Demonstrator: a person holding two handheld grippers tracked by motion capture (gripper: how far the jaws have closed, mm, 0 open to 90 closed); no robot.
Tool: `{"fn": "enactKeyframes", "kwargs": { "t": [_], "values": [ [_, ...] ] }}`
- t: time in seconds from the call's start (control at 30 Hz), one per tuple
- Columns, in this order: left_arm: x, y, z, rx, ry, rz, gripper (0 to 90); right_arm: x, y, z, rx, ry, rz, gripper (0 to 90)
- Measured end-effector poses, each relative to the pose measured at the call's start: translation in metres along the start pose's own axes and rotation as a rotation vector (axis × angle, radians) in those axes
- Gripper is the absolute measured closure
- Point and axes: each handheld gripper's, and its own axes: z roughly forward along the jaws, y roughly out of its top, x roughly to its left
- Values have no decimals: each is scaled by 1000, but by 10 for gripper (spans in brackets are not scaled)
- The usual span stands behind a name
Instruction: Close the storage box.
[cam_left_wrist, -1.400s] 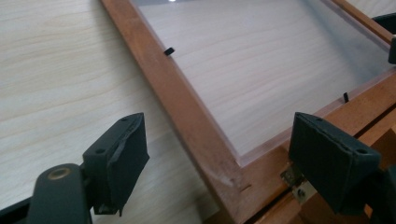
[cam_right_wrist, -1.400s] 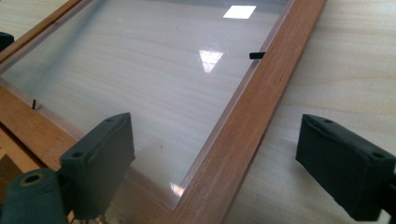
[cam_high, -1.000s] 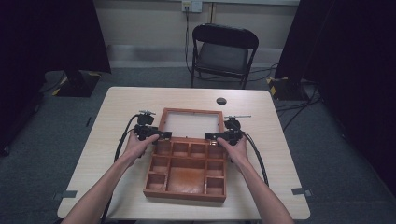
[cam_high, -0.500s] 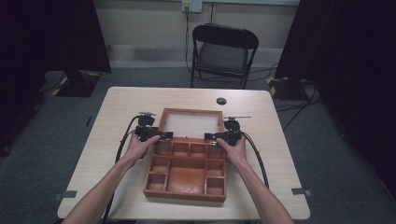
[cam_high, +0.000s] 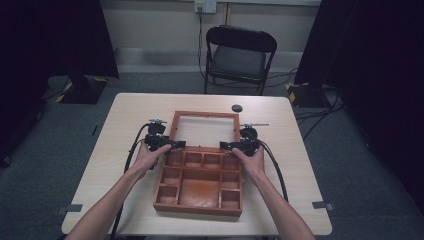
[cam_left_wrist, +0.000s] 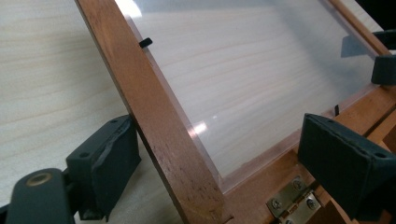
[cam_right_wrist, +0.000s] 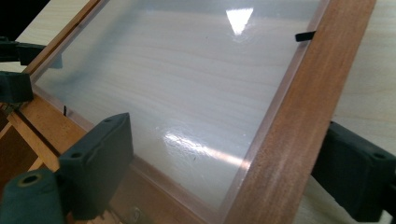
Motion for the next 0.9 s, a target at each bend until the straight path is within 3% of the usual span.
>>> {"fn": "enactKeyframes", "kwargs": {
  "t": [0.23, 0.7, 0.9],
  "values": [
    [-7, 4, -4, 8, 29, 31, 157, 5, 3, -6, -34, -36, -54, 156],
    [-8, 7, -13, -28, 38, 39, 241, 10, 8, -14, -62, -18, -46, 136],
    [-8, 9, -20, -56, 21, 34, 268, 11, 11, -20, -84, -1, -47, 149]
  ]
}}
